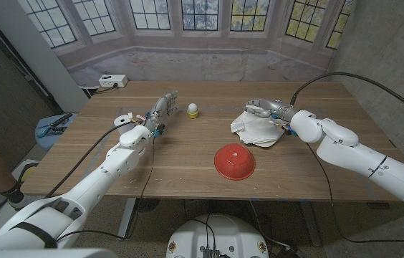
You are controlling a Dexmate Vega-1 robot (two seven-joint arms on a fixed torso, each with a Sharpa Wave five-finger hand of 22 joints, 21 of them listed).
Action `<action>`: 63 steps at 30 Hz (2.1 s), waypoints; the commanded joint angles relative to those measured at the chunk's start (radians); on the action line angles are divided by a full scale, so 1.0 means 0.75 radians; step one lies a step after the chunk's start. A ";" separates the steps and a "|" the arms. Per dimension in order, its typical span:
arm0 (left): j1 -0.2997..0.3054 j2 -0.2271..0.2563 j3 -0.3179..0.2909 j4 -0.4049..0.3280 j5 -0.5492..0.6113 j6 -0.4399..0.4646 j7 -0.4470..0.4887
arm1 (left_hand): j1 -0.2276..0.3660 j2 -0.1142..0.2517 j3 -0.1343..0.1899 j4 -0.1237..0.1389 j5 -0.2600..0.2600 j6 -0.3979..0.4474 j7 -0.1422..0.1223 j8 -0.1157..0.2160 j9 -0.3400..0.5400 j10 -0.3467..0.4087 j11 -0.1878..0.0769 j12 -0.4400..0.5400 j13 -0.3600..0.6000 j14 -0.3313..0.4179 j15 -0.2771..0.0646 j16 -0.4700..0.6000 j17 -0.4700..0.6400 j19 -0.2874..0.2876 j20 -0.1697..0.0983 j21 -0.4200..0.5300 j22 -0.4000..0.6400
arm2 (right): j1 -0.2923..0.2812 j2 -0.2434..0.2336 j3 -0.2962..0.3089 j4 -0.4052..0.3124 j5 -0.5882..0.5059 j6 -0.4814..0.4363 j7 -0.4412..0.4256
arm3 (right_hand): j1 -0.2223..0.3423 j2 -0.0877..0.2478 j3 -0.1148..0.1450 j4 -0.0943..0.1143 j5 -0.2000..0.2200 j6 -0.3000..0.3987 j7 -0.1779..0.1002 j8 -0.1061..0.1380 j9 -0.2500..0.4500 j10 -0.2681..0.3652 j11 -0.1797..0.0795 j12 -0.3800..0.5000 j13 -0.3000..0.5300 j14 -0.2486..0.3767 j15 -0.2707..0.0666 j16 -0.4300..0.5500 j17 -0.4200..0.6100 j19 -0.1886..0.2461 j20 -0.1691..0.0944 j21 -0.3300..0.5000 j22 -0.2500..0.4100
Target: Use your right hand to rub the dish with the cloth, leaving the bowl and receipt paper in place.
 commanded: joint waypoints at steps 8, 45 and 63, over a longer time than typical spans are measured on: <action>-0.005 0.001 -0.004 0.014 0.004 -0.019 -0.004 | 0.014 0.004 0.000 -0.014 0.003 0.001 0.001 0.000 0.005 -0.018 -0.012 -0.010 0.007 -0.044 -0.010 -0.013 0.001 -0.016 -0.010 -0.009 0.005 | -0.018 0.046 -0.055 -0.009 -0.072 -0.104 -0.093 | -0.098 0.024 -0.031 0.006 0.024 -0.042 0.003 -0.004 0.002 -0.047 -0.001 -0.001 -0.003 -0.043 -0.003 -0.004 0.002 -0.015 -0.012 0.007 0.007; 0.002 -0.003 0.012 -0.011 0.014 -0.006 -0.002 | 0.016 0.014 -0.009 -0.017 0.002 -0.011 0.000 -0.002 0.006 -0.055 -0.009 -0.017 0.006 -0.080 -0.013 -0.008 0.001 -0.042 -0.023 -0.014 0.004 | -0.040 0.012 -0.169 -0.054 -0.236 -0.329 0.056 | -0.176 0.040 -0.050 -0.007 0.047 -0.087 -0.002 -0.005 -0.001 -0.054 0.003 0.007 -0.005 -0.051 -0.002 0.002 -0.007 -0.035 -0.023 0.008 0.005; 0.004 -0.004 0.011 -0.015 0.014 -0.004 0.006 | 0.017 0.016 -0.013 -0.018 0.002 -0.013 -0.001 -0.001 0.006 -0.054 -0.011 -0.013 0.006 -0.080 -0.013 -0.005 0.001 -0.044 -0.020 -0.012 0.004 | -0.037 0.038 -0.175 0.020 -0.192 -0.303 0.014 | -0.179 0.047 -0.044 -0.016 0.055 -0.110 0.001 -0.005 -0.002 -0.061 0.005 0.008 -0.005 -0.045 -0.008 0.005 -0.012 -0.023 -0.031 0.013 0.005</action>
